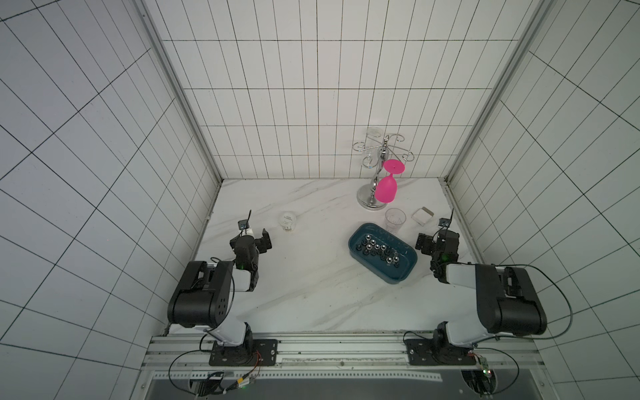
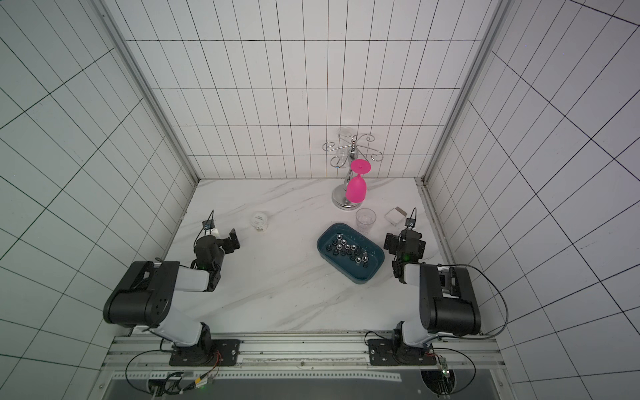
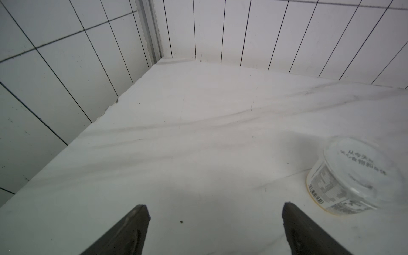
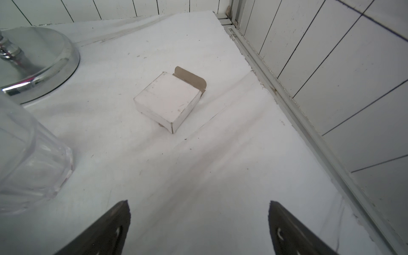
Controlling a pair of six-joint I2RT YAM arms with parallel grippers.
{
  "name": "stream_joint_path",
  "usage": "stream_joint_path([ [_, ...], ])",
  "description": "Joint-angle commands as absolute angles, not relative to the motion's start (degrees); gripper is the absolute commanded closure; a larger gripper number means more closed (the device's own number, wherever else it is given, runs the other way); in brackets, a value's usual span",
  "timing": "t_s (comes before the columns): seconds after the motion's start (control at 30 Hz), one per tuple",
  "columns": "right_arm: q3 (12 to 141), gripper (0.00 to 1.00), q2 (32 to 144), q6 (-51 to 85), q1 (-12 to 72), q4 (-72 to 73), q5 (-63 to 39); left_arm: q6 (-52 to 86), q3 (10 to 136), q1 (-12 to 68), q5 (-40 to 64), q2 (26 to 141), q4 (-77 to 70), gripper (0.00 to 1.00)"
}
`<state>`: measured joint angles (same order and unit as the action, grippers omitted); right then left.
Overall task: Put the nuts on the desktop into the storage box
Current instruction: Reset both arms
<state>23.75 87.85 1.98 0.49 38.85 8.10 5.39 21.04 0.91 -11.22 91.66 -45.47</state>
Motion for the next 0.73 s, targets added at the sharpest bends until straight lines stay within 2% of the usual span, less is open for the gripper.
stream_joint_path([
  [0.0, 24.0, 0.01, 88.0, 1.0, 0.7, 47.4, 6.5, 5.8, 26.0, -0.2, -9.7, 89.5, -43.6, 0.02],
  [0.1, 24.4, 0.01, 88.1, 1.1, 0.4, 46.8, 6.0, 5.4, 24.6, -0.6, -9.2, 90.7, -48.6, 0.01],
  [0.23, 24.3, 0.01, 88.1, 1.2, 0.3, 47.1, 5.9, 6.1, 26.2, -0.4, -9.3, 89.1, -42.6, 0.02],
  [0.7, 24.3, 0.01, 88.1, 1.2, 0.2, 47.4, 5.9, 6.0, 26.2, -0.6, -9.3, 89.4, -43.1, 0.02],
])
